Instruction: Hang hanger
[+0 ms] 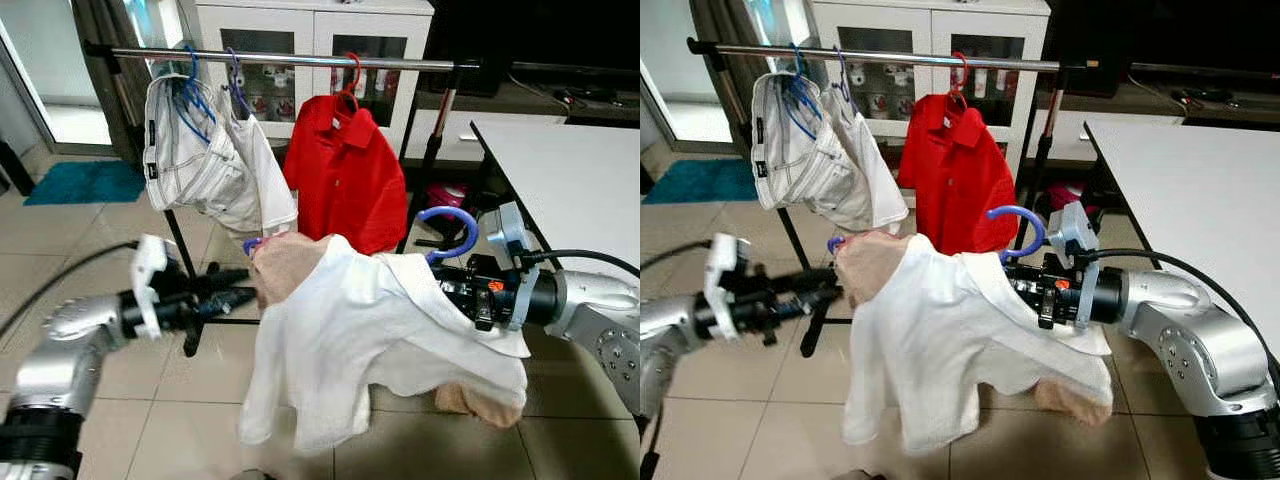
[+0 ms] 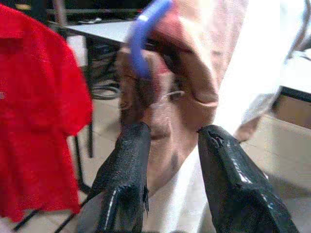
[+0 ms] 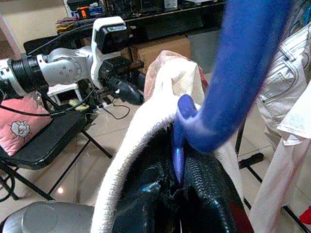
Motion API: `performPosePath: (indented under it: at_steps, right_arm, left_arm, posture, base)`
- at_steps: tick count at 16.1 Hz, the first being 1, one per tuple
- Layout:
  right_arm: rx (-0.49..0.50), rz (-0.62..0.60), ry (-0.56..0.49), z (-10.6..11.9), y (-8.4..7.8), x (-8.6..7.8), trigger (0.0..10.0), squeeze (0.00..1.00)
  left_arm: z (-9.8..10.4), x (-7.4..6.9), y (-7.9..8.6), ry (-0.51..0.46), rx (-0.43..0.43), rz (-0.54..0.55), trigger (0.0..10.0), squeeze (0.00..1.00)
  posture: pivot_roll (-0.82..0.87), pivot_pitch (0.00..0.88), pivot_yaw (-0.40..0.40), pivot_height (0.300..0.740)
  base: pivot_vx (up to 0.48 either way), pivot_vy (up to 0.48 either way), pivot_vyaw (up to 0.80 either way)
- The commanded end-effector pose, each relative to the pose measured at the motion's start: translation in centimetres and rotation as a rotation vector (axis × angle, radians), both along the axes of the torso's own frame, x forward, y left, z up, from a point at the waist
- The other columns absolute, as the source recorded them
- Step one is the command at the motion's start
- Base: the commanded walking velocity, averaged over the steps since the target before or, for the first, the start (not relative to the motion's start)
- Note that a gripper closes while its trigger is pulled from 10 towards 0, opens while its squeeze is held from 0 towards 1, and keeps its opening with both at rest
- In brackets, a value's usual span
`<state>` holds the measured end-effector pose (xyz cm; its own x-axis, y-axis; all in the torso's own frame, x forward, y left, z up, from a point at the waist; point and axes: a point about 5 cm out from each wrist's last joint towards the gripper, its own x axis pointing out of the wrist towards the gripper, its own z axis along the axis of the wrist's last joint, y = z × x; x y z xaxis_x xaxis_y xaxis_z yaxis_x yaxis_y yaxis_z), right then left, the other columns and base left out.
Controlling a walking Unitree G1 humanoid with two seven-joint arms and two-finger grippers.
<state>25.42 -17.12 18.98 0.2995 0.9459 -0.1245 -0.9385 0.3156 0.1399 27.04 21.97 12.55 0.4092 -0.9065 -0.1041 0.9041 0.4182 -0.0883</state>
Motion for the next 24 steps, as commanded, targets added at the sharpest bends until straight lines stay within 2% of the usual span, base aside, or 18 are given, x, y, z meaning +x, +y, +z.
performPosePath:
  at_steps: [1,3,4,5,6,20,23,24]
  right_arm:
    - [0.013,0.013,-0.026,0.8,0.0,-0.1,10.0,0.0]
    - [0.014,0.014,-0.023,0.8,0.1,-0.1,10.0,0.0]
    - [0.015,0.017,-0.023,0.8,0.1,0.0,10.0,0.0]
    - [0.016,0.02,-0.024,0.8,0.2,0.1,10.0,0.0]
    - [0.016,0.022,-0.025,0.9,0.2,0.1,10.0,0.0]
    - [0.018,0.028,-0.027,1.0,0.5,0.5,10.0,0.0]
    - [-0.11,-0.094,-0.009,-0.6,-0.4,1.4,10.0,0.0]
    - [-0.12,-0.103,-0.008,-0.8,-0.5,1.5,10.0,0.0]
  left_arm:
    - [0.2,0.1,-0.3,-0.013,0.011,-0.025,10.0,0.0]
    - [0.0,0.1,-0.3,-0.024,0.015,-0.021,10.0,0.0]
    - [0.1,0.4,-0.2,-0.041,0.01,0.006,4.4,0.0]
    - [0.1,0.6,-0.2,-0.047,0.002,0.02,2.6,0.0]
    - [0.2,0.7,-0.2,-0.044,-0.001,0.018,0.0,0.0]
    - [0.2,1.4,-0.8,-0.046,-0.018,-0.006,0.0,0.0]
    - [1.2,0.9,-0.7,-0.061,-0.018,-0.027,0.0,0.0]
    - [1.4,0.8,-0.7,-0.065,-0.021,-0.031,0.0,0.0]
  posture:
    - [-0.15,0.0,0.017,0.74]
    - [-0.15,0.0,0.011,0.74]
    - [-0.15,0.0,0.01,0.74]
    - [-0.15,0.0,0.008,0.74]
    - [-0.15,0.0,0.007,0.74]
    - [-0.15,0.0,0.01,0.74]
    - [-0.15,0.0,0.02,0.74]
    - [-0.15,0.0,0.019,0.74]
  base:
    - [0.0,0.0,0.0]
    - [0.0,0.0,0.0]
    - [0.0,0.0,0.0]
    - [0.0,0.0,0.0]
    - [0.0,0.0,0.0]
    - [0.0,0.0,0.0]
    - [0.0,0.0,0.0]
    - [0.0,0.0,0.0]
